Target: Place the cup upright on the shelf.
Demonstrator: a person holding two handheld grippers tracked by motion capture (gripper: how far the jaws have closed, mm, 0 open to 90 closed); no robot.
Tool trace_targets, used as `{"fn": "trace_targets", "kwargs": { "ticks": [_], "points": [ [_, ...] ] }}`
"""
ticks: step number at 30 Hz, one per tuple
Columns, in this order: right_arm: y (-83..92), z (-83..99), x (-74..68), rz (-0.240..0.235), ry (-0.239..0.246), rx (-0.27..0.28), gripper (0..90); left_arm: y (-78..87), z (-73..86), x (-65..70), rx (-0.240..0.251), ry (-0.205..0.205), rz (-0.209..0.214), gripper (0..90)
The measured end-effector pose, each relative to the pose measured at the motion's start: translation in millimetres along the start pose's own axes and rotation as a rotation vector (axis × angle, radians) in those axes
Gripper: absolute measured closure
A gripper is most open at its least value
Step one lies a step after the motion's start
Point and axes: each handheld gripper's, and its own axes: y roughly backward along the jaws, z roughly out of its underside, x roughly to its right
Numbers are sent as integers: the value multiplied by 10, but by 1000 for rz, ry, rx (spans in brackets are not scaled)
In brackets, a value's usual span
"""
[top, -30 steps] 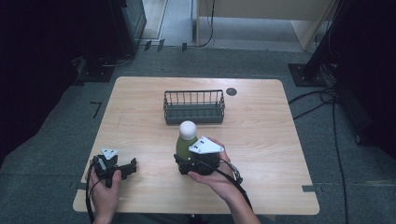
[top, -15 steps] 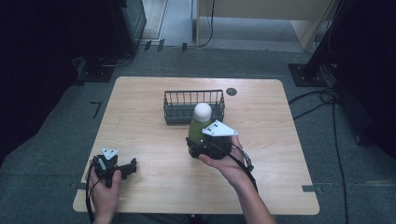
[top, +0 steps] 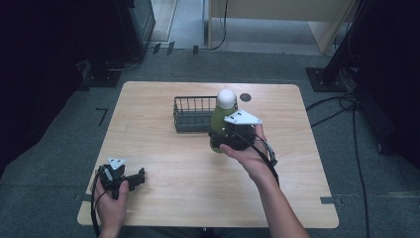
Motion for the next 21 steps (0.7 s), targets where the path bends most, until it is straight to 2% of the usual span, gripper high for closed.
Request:
{"fn": "trace_targets", "kwargs": {
  "ticks": [7,21],
  "points": [
    [-66,-141,113,27,-15,9,201,0,-1,0,0,-2,2,0],
    [-198,-408,324,93,-80,57,201,-2,0,1,1,-2,2,0]
  ]
}}
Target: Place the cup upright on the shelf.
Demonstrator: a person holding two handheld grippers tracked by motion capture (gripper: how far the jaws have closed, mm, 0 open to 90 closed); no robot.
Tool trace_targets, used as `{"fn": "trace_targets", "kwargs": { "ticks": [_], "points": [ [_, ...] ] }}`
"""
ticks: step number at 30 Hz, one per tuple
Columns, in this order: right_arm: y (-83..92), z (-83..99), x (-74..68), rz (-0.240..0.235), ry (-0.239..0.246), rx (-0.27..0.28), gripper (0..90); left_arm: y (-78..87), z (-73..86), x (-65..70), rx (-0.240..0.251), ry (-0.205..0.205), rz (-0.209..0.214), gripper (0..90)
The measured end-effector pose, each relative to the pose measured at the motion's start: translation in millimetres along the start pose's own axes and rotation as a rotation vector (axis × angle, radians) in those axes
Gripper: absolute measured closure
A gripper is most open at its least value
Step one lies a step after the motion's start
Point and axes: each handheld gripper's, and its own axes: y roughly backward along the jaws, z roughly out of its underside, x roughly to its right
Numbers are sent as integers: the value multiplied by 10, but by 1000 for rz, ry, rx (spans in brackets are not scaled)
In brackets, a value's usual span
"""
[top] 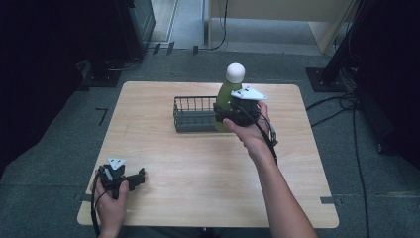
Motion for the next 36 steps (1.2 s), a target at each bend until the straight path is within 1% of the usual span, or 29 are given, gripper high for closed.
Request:
{"fn": "trace_targets", "kwargs": {
  "ticks": [4,8,14,20,22,25,29,31,36],
  "points": [
    [-77,-64,46,27,-19,12,201,0,0,0,0,0,0,0],
    [-161,-137,88,55,-19,17,201,0,0,0,0,0,0,0],
    [-272,-247,124,81,-32,28,201,-1,-1,1,-1,-3,3,0],
    [-427,-298,141,103,-34,35,201,0,-2,1,-2,-7,3,0],
    [-482,-298,140,105,-40,36,201,0,-1,2,-2,-5,4,0],
    [-573,-275,140,120,-34,39,201,0,-1,1,-3,-6,5,0],
    [-688,-214,181,126,-50,39,201,1,-1,2,-3,-6,4,0],
    [-736,-176,196,133,-52,32,200,1,-2,1,-3,-7,4,0],
    [-849,-65,214,149,-39,-9,200,1,-2,1,-3,-6,4,0]
  ]
}}
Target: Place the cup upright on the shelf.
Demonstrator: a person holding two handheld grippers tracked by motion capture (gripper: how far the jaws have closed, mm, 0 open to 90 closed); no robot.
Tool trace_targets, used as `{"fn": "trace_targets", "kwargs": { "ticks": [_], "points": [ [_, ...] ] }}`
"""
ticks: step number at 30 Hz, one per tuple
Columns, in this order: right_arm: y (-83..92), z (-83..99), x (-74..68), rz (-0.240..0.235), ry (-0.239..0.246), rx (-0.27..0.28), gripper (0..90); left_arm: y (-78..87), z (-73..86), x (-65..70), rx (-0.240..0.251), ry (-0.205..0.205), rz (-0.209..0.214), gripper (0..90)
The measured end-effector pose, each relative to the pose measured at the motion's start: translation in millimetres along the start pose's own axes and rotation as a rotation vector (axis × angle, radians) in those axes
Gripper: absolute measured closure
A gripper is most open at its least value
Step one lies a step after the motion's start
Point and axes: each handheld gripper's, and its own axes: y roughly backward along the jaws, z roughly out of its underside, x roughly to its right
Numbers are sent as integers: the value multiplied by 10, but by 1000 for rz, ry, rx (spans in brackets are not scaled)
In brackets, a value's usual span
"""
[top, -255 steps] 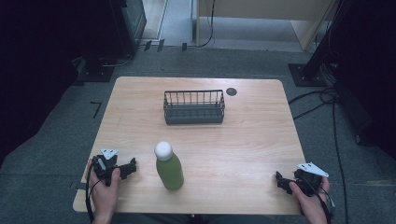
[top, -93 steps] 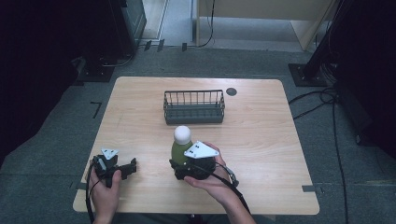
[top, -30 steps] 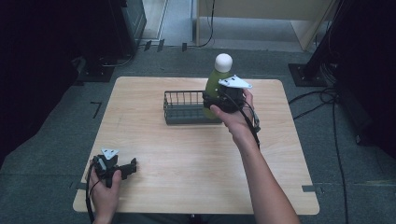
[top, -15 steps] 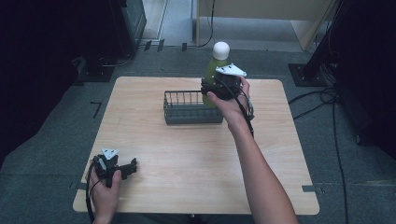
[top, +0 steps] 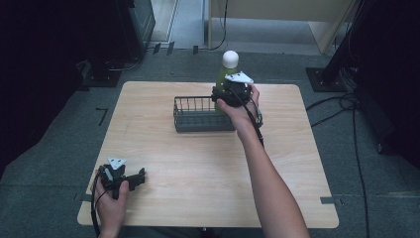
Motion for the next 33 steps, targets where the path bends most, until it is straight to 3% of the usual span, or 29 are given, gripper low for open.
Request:
{"fn": "trace_targets", "kwargs": {
  "ticks": [9,17,22,33],
  "points": [
    [-142,153,26,2,1,-59,200,0,0,0,0,-1,1,0],
    [-172,185,57,-13,-18,-41,192,0,0,1,1,-2,1,0],
    [-192,213,43,-19,30,-39,197,0,0,1,1,-2,1,0],
    [-174,234,82,-45,15,-43,181,0,0,2,0,-3,2,0]
  ]
}}
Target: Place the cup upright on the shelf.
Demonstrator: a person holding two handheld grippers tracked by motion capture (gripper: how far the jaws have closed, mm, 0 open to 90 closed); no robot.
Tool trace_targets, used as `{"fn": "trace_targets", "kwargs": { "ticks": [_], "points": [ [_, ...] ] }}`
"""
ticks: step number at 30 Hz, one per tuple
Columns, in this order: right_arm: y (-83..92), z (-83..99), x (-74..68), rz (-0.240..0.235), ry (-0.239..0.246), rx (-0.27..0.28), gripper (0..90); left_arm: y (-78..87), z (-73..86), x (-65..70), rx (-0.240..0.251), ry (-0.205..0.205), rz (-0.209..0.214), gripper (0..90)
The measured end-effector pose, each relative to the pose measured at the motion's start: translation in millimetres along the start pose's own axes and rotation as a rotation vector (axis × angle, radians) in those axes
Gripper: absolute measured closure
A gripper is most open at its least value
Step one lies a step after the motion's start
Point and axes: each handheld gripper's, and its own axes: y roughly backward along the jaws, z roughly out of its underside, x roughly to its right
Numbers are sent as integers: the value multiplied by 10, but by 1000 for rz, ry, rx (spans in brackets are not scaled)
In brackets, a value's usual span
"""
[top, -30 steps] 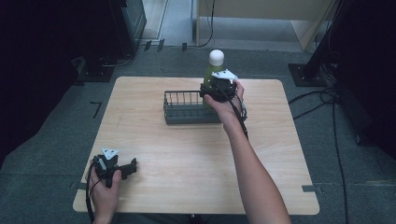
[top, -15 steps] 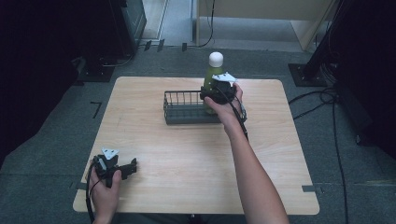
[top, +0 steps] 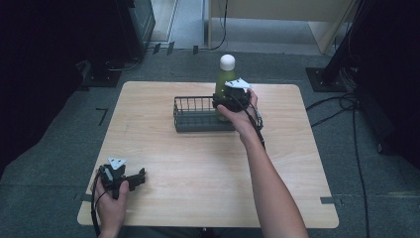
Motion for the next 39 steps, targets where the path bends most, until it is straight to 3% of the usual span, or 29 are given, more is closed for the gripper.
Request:
{"fn": "trace_targets", "kwargs": {
  "ticks": [17,28,39],
  "points": [
    [166,82,61,-68,-11,-53,19,0,0,0,0,0,0,0],
    [369,194,89,-118,-16,-43,16,0,0,0,0,0,0,0],
    [593,369,203,-101,-5,-51,14,0,0,0,0,0,0,0]
  ]
}}
